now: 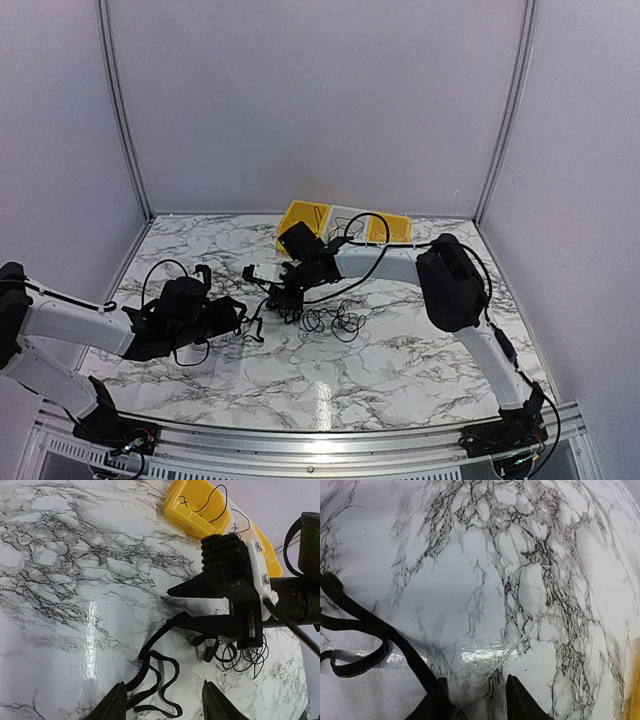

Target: Untangle the cables

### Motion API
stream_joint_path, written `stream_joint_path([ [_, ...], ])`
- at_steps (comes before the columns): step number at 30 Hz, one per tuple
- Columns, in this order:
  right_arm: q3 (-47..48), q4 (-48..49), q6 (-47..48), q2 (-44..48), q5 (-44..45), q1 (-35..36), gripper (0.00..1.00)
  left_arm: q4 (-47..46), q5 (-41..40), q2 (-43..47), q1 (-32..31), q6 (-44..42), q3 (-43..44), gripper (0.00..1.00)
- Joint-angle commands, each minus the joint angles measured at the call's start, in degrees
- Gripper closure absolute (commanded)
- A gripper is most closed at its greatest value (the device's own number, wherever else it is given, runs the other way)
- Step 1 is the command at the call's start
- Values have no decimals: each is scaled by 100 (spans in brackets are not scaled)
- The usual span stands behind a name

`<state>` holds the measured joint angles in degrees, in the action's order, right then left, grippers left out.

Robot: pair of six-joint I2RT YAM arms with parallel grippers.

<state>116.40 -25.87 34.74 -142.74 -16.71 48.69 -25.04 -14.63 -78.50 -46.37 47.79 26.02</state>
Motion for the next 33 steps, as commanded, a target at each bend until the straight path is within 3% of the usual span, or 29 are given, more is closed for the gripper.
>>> stream_joint_path([
  [1, 381, -25, -102, -333, -281, 31, 72, 43, -122, 102, 40, 91, -128, 47],
  [4, 309, -66, -211, -177, -330, 35, 98, 30, -154, 48, 40, 110, -150, 46],
  [5, 219, -22, -291, -38, -318, 34, 100, 19, -162, 23, 40, 82, -146, 45],
  [12, -165, -38, -731, 861, -305, 53, 100, -830, -186, -435, 40, -420, -64, 41],
  [22, 127, -508, -1018, 1022, -419, 62, 100, -1938, 171, -2023, 78, -949, 775, 43],
  [26, 167, -678, -1083, 1316, -523, 58, 100, -2418, 346, -2581, 148, -719, 906, 53],
  [30, 249, -904, -1117, 1789, -742, 57, 100, -3148, 485, -3038, 286, -424, 822, 73],
  [33, 249, -929, -1119, 2231, -862, 61, 100, -3486, 642, -3337, 366, -218, 849, 76],
])
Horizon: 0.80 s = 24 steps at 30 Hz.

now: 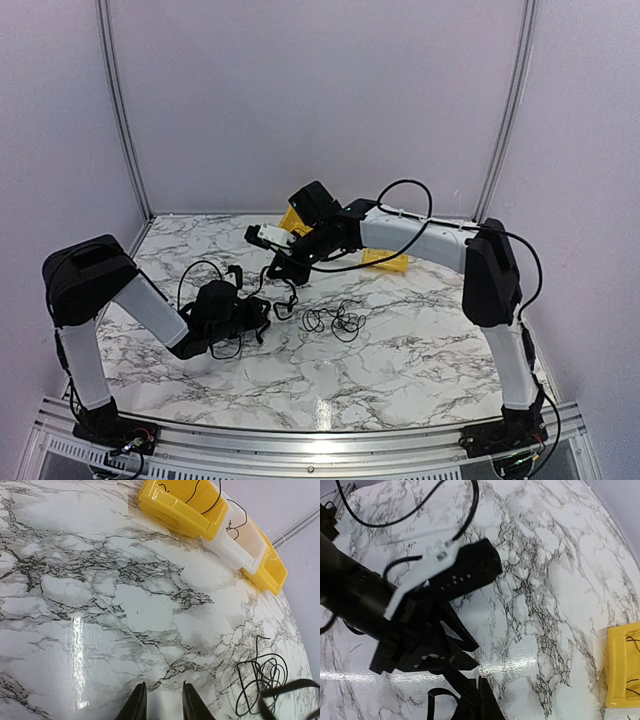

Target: Untangle the cables

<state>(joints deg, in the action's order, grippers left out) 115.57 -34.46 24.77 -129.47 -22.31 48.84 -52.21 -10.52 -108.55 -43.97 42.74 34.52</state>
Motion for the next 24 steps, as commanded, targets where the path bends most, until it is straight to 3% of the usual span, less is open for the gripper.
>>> stream_joint_path([
  [1, 339, -58, -122, 1053, -316, 47, 100, -819, 281, -427, 139, 340, 15, 76],
  [8, 815, 158, -164, 1692, -207, 34, 100, -993, 417, -843, 204, 696, 69, 75],
  [24, 1522, 985, 256, 1280, 628, -1027, 100, -1072, 473, -484, 239, 909, -404, 61],
])
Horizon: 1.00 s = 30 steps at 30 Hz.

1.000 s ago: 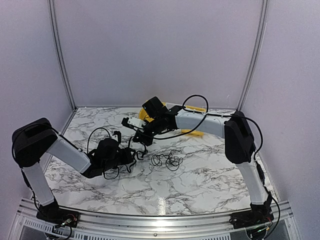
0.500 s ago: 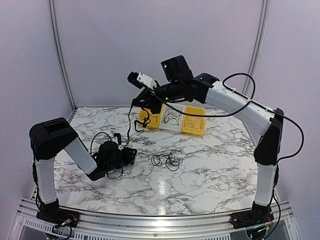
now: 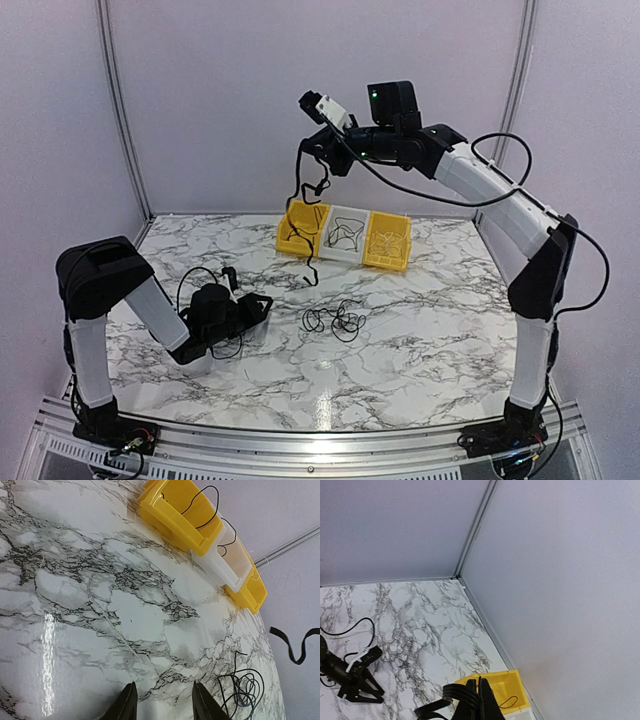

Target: Untangle the cables

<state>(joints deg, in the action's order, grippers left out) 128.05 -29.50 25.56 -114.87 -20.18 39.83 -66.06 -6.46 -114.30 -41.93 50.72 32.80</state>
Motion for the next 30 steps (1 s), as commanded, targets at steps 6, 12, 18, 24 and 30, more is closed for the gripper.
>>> stream_joint_path([
  [6, 414, 1008, 369, -625, 857, -298, 100, 314, 233, 351, 36, 274, -444, 59],
  [12, 631, 1598, 603, -1128, 1386, -396, 100, 313, 294, 600, 27, 281, -667, 59],
  [18, 873, 2341, 924, -1764, 1923, -514, 100, 313, 338, 775, 28, 296, -795, 59],
  [24, 988, 2827, 1112, -2194, 2342, -583, 100, 313, 311, 916, 27, 273, -904, 59],
  [30, 1145, 3087, 1121, -2084, 2313, -595, 100, 313, 357, 861, 34, 272, -903, 59],
])
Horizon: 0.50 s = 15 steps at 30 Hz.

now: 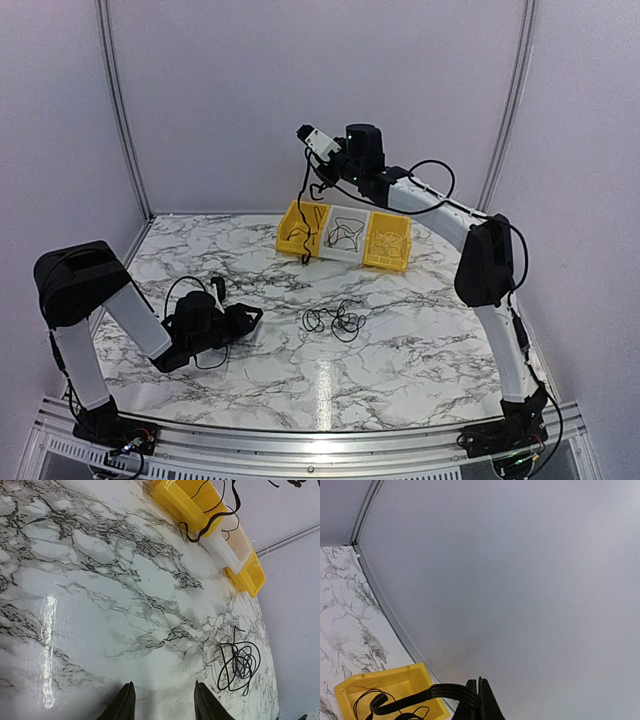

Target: Untangle the cables

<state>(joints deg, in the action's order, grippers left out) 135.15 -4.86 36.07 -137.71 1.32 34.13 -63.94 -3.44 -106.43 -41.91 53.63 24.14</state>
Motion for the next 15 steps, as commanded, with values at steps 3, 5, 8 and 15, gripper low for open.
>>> stream_joint_path([
  [3, 578, 662, 51, 320, 12, -23, 100, 101, 73, 29, 25, -19, -11, 59],
  [5, 713, 662, -15, 363, -49, -16, 100, 101, 79, 4, 25, -19, 16, 59],
  [8, 872, 643, -80, 400, -72, -16, 100, 97, 110, -43, 29, -2, 66, 59],
  [15, 915, 1006, 181, 328, 97, -21, 100, 103, 175, -118, 25, -10, 176, 59],
])
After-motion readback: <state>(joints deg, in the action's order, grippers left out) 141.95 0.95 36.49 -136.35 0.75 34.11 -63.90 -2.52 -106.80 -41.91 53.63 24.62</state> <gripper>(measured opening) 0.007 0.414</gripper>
